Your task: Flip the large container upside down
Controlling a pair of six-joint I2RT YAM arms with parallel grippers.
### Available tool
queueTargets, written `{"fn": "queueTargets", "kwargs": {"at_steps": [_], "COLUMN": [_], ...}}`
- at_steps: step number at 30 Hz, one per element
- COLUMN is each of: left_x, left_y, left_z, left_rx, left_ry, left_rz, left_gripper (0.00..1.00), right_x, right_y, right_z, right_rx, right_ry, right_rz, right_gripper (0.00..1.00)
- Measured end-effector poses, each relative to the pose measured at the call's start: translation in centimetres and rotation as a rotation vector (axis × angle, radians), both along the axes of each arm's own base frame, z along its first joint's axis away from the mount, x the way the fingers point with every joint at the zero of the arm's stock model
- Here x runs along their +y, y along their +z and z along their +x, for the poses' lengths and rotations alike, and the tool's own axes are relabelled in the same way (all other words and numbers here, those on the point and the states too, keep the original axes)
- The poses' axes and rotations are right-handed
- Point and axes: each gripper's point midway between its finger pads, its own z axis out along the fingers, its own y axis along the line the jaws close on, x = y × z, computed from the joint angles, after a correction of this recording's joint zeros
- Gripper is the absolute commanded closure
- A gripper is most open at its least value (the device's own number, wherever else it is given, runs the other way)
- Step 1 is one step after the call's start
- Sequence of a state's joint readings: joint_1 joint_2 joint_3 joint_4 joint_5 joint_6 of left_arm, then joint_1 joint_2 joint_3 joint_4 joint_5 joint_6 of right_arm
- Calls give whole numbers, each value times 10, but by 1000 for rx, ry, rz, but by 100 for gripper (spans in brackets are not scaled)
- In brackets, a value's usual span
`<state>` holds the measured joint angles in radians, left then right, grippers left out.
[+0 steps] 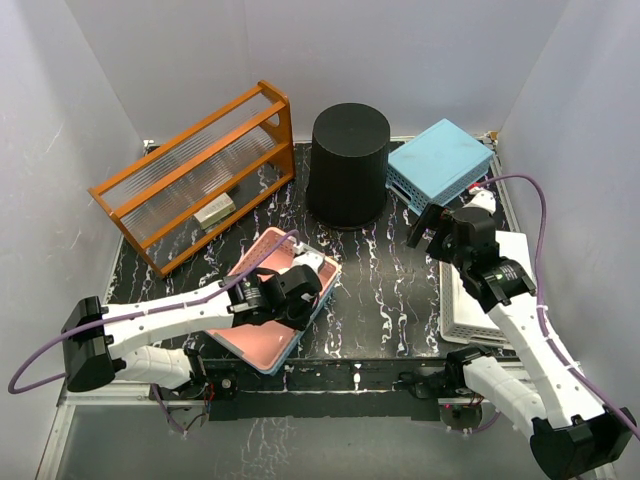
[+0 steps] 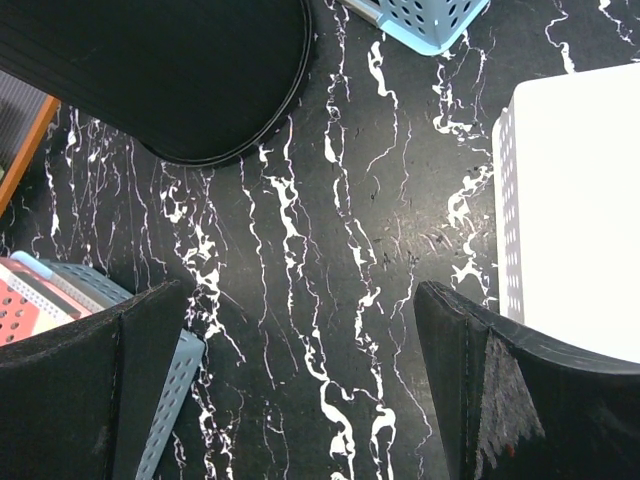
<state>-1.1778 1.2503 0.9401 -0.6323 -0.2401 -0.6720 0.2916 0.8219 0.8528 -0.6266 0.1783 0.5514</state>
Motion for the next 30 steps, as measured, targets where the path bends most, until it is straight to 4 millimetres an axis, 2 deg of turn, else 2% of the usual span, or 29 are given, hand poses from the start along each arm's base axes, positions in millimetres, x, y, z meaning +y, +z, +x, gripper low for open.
{"fn": "queueTargets", "kwargs": {"at_steps": [1,2,6,8,10,16,19,22,25,27,30], "left_x": [-2,-2,-2,-2,-5,-32,-39,-40,-41,-43,-45], "left_y": [1,1,8,22,45,137,160,164,158,154,157], "left_z": [0,1,4,9,16,35,38,39,40,40,40], "left_rx": [0,-2,-24,-46,-79,-181,-204,-207,-192,-184,-179], "left_ry": [1,3,-2,-6,-7,-38,-52,-62,-65,-67,-68], "left_rz": [-8,-10,-1,9,8,-93,-118,-106,-73,-58,-70], "left_gripper": [98,100,100,100,100,100,100,100,100,100,100], "right_x": [1,2,5,8,10,12,15,18,24,29,33], "right_y": [-1,-1,-5,-9,-13,-12,0,25,47,47,32], "right_z": [0,0,-1,-1,-2,1,4,11,16,15,5], "right_rx": [2,5,10,22,33,33,7,-42,-79,-69,0], "right_ry": [2,4,14,21,28,34,38,52,87,119,167], "right_rz": [2,6,25,36,40,51,64,77,85,83,69], "right_gripper": [2,2,2,2,2,2,2,2,2,2,2]}}
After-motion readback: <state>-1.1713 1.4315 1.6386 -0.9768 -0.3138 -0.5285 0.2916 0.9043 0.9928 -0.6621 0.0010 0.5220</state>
